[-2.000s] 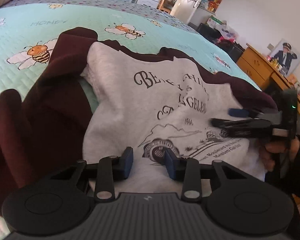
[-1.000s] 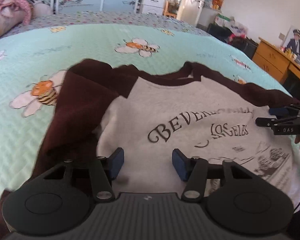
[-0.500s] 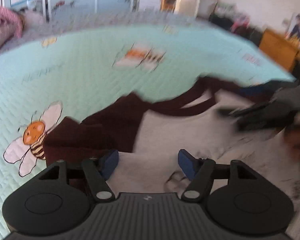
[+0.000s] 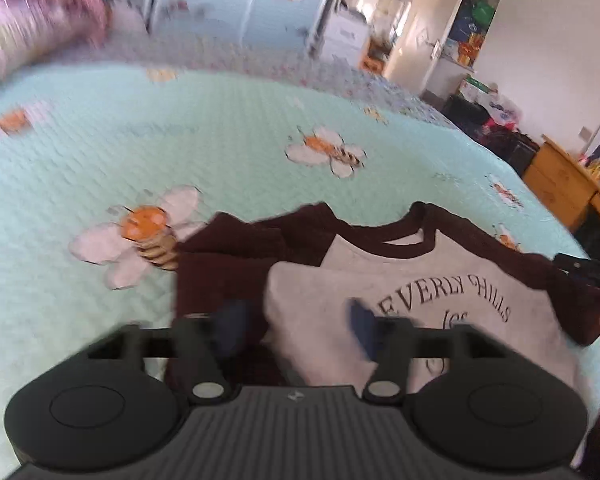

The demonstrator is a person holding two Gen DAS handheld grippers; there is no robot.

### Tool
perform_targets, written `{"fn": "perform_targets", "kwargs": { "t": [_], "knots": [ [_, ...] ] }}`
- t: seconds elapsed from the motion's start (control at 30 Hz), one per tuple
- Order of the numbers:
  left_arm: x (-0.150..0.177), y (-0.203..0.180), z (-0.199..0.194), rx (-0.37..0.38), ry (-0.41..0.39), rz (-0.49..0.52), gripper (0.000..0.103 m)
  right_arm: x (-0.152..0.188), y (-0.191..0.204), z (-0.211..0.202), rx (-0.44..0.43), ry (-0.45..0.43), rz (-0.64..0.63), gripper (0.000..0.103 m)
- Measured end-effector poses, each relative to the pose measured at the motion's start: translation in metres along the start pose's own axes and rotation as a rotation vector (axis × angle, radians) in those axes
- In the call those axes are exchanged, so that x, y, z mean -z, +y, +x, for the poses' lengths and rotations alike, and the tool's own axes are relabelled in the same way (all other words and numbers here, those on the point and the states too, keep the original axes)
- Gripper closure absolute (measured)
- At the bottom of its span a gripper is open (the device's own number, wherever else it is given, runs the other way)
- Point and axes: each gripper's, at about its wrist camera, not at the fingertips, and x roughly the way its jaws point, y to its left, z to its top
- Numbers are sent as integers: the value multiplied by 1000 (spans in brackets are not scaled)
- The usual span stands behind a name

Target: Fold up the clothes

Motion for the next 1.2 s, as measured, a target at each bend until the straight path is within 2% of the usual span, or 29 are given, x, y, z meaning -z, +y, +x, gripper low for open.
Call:
{"fn": "perform_targets", "kwargs": {
  "t": [0.07,0.17,0.27,0.33,0.4,0.47,0.53,0.6,0.7,0.77,0.87,0.97,1.07,1.2],
  "knots": [
    [15,-3,-21,-33,-10,15,30,18,35,-18,-90,10,-46,9],
    [41,5,-39,-45,42,-29,30,54,79,-34,-190,68,-117,9],
    [69,15,-54,-58,82,-39,30,87,98,-37,-176,149,-217,9],
    [84,24,-59,-109,117,-32,30,101,95,-39,-75,168,-287,9],
    [96,37,-65,-140,131,-77,30,97,62,-51,9,163,-178,9],
    [102,46,-75,-126,113,-142,30,93,28,-64,91,157,-58,9],
    [100,40,-84,-116,77,-145,30,89,-7,-76,173,150,61,9],
    [93,18,-82,-71,65,-95,30,87,-18,-105,131,75,118,9],
    [80,-21,-73,20,62,-2,28,89,2,-128,47,31,118,9],
    [79,-44,-59,60,94,50,25,95,26,-123,-27,64,99,9],
    [89,-65,-31,112,201,21,24,107,59,-111,-92,115,66,9],
    [110,-77,-30,182,257,4,24,110,60,-105,-87,140,82,9],
    [109,-71,-41,127,210,37,24,112,35,-106,-59,128,172,9],
    [88,-21,-59,85,110,-114,23,116,-10,-104,-17,117,340,9]
  ]
}}
